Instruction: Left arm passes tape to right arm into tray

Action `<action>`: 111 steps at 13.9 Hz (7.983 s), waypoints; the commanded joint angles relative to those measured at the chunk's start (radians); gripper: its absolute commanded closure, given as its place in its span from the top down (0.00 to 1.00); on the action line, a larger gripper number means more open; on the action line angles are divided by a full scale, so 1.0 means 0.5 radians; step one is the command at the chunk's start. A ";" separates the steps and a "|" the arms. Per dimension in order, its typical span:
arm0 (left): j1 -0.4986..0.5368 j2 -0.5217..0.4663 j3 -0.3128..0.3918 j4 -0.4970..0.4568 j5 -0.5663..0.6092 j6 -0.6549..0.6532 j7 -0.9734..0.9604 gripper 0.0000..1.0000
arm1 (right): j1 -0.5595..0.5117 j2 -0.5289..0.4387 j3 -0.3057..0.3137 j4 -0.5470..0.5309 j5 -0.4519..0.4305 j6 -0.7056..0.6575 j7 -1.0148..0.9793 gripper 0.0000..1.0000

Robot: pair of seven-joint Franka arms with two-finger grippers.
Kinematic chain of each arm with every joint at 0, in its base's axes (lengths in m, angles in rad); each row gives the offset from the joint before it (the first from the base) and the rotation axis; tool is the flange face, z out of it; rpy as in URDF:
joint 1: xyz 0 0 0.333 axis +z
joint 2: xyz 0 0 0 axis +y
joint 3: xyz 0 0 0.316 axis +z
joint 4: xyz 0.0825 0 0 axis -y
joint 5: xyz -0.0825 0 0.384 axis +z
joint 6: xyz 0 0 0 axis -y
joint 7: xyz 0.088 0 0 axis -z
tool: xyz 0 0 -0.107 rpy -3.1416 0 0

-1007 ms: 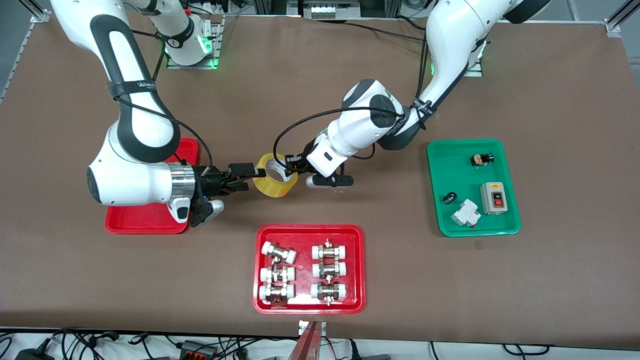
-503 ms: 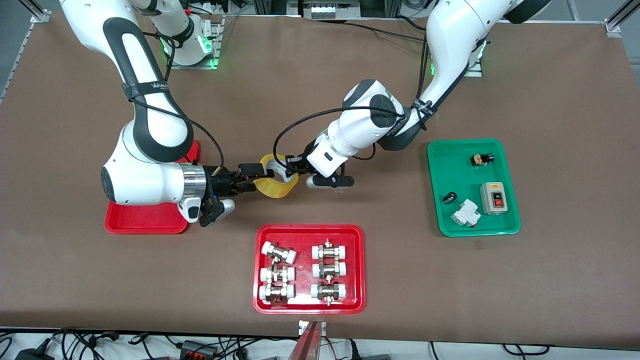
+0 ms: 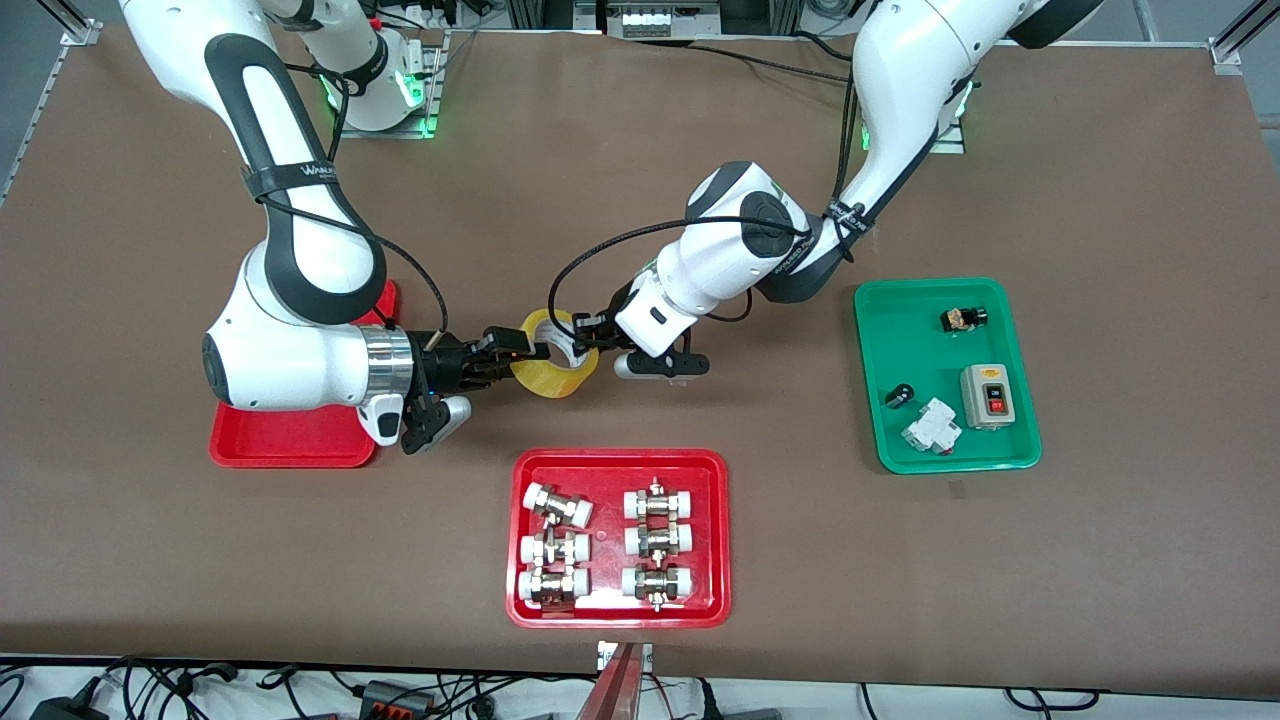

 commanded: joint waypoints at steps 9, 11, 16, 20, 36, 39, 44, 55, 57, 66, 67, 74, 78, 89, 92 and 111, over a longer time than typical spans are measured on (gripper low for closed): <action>0.139 -0.103 -0.004 -0.006 0.060 -0.038 0.008 1.00 | -0.012 0.028 -0.004 0.035 0.022 -0.009 -0.029 0.23; 0.225 -0.186 -0.017 -0.015 0.060 -0.206 0.008 1.00 | -0.015 0.028 -0.004 0.035 0.022 -0.009 -0.063 0.23; 0.587 -0.395 -0.032 0.140 0.060 -1.202 0.008 1.00 | -0.085 0.015 -0.084 0.023 -0.140 -0.012 -0.045 0.23; 0.786 -0.508 0.002 0.472 0.185 -2.205 0.008 1.00 | -0.523 -0.006 -0.090 0.016 -0.183 -0.269 -0.045 0.23; 1.358 -1.218 0.173 -0.160 0.760 -2.125 1.120 1.00 | -1.291 0.411 -0.087 -0.067 -0.303 -0.718 -0.640 0.23; 1.278 -1.248 0.220 -0.123 0.744 -2.170 1.207 1.00 | -1.325 0.463 -0.090 -0.070 -0.306 -0.718 -0.726 0.27; 1.296 -1.300 0.220 -0.114 0.634 -2.229 1.177 1.00 | -1.273 0.442 -0.087 -0.051 -0.529 -0.638 -0.711 1.00; 1.312 -1.312 0.226 -0.117 0.538 -2.155 1.134 1.00 | -0.966 0.187 -0.090 -0.069 -1.275 -0.374 -0.695 1.00; 1.324 -1.312 0.229 -0.114 0.535 -2.152 1.137 1.00 | -0.969 0.145 -0.099 -0.066 -1.297 -0.383 -0.692 1.00; 1.336 -1.312 0.229 -0.117 0.535 -2.161 1.143 1.00 | -0.687 -0.230 -0.093 0.200 -1.674 -0.613 0.488 1.00; 1.336 -1.312 0.229 -0.117 0.535 -2.161 1.143 1.00 | -0.669 -0.239 -0.100 0.270 -1.684 -0.689 0.589 1.00; 1.336 -1.312 0.229 -0.117 0.535 -2.176 1.143 1.00 | -0.635 -0.242 -0.103 0.802 -1.715 -0.914 0.762 1.00; 1.336 -1.312 0.229 -0.114 0.535 -2.179 1.143 1.00 | -0.641 -0.252 -0.106 0.802 -1.724 -0.804 0.882 1.00; 1.336 -1.312 0.229 -0.114 0.535 -2.176 1.143 1.00 | -0.653 -0.800 -0.106 0.060 -1.825 -0.353 0.765 1.00; 1.336 -1.312 0.229 -0.114 0.535 -2.176 1.143 1.00 | -0.656 -0.990 -0.103 -0.250 -1.880 -0.261 0.759 1.00; 1.336 -1.315 0.216 -0.114 0.535 -2.158 1.109 1.00 | -0.674 -1.215 -0.087 -0.530 -1.810 -0.255 0.756 1.00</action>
